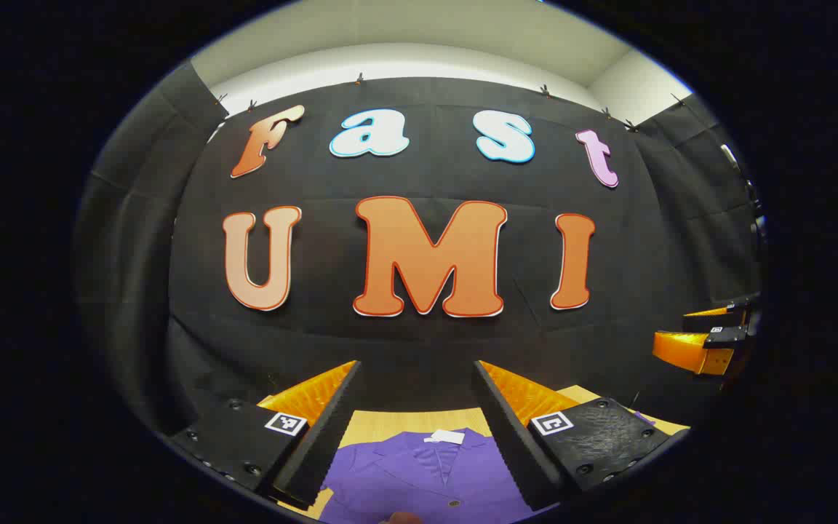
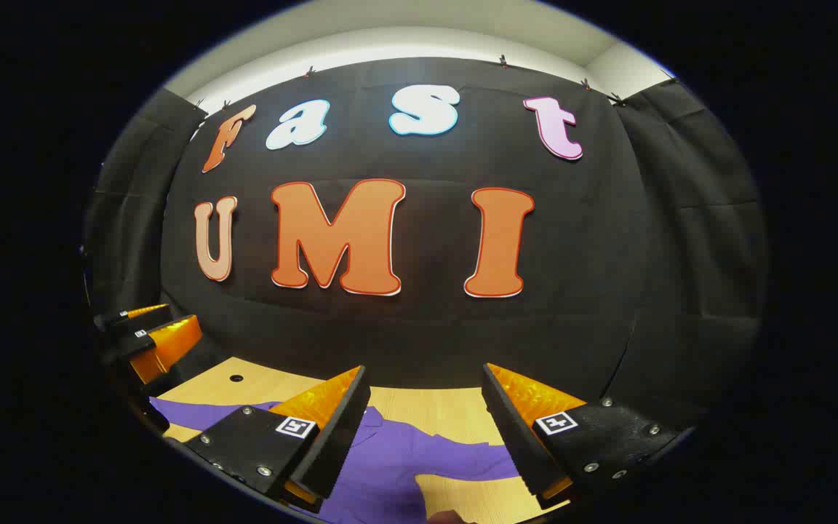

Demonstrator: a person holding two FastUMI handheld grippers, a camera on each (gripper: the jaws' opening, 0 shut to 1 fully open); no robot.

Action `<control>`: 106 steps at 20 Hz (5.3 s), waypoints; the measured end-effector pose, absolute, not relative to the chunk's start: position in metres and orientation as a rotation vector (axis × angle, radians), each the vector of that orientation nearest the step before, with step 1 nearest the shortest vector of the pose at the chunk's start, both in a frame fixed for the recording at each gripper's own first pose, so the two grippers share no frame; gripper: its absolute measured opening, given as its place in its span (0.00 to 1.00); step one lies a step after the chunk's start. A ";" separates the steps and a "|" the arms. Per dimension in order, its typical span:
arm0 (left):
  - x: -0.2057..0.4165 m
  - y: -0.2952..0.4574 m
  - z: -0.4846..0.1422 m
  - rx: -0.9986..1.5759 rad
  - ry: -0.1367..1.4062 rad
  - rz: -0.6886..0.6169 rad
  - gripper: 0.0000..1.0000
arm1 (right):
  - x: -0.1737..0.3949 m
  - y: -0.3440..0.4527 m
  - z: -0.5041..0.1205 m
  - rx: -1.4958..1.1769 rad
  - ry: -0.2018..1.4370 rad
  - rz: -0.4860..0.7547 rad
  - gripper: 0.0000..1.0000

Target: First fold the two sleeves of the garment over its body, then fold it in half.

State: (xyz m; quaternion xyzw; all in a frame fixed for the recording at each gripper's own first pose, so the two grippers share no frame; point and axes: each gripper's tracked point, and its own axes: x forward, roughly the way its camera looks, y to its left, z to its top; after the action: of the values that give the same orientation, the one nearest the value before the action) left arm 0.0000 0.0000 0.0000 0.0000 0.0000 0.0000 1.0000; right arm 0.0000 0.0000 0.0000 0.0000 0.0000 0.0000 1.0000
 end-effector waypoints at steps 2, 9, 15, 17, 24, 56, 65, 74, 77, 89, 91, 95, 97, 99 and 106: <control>-0.003 0.002 -0.002 0.009 0.005 0.012 0.96 | -0.004 0.007 -0.003 0.012 -0.009 0.020 0.94; -0.023 -0.002 0.000 0.021 0.000 0.024 0.96 | -0.014 0.016 -0.020 -0.011 0.010 0.052 0.94; -0.033 0.000 0.000 0.048 -0.012 0.056 0.97 | -0.017 0.011 -0.037 -0.010 0.046 0.055 0.94; -0.038 -0.001 0.000 0.046 -0.011 0.057 0.96 | -0.014 0.000 -0.047 -0.012 0.072 0.027 0.94; -0.056 -0.001 0.013 0.060 -0.042 0.067 0.96 | -0.005 -0.064 -0.089 -0.018 0.167 -0.092 0.94; -0.072 -0.035 -0.019 0.252 0.131 0.231 0.98 | 0.130 -0.284 -0.383 0.246 1.075 -0.172 0.95; -0.055 -0.062 -0.050 0.286 0.229 0.182 0.98 | 0.148 -0.303 -0.413 0.303 1.218 -0.139 0.92; -0.042 -0.064 -0.062 0.264 0.251 0.172 0.98 | 0.142 -0.288 -0.420 0.157 1.275 -0.164 0.40; -0.047 -0.058 -0.062 0.262 0.250 0.173 0.98 | 0.140 -0.281 -0.416 0.259 1.278 -0.189 0.06; -0.055 0.003 -0.067 0.160 0.225 0.125 0.98 | 0.121 -0.205 -0.280 0.301 1.095 -0.155 0.03; -0.053 0.016 -0.069 0.140 0.218 0.101 0.98 | 0.106 -0.191 -0.257 0.289 1.071 -0.159 0.03; -0.056 0.044 -0.074 0.094 0.216 0.065 0.98 | 0.077 -0.155 -0.210 0.261 1.038 -0.156 0.03; -0.056 0.056 -0.074 0.084 0.213 0.044 0.98 | 0.067 -0.137 -0.188 0.241 1.028 -0.152 0.03; -0.054 0.067 -0.072 0.082 0.204 0.027 0.98 | 0.057 -0.121 -0.169 0.223 1.012 -0.157 0.03; -0.047 0.108 -0.077 0.072 0.195 -0.011 0.98 | 0.044 -0.035 -0.116 0.201 0.966 -0.104 0.02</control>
State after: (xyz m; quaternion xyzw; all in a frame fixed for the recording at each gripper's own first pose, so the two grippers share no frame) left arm -0.0475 0.1083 -0.0772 0.0361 0.0975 -0.0053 0.9946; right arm 0.0440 -0.0346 -0.1157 0.0963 0.4635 -0.0501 0.8794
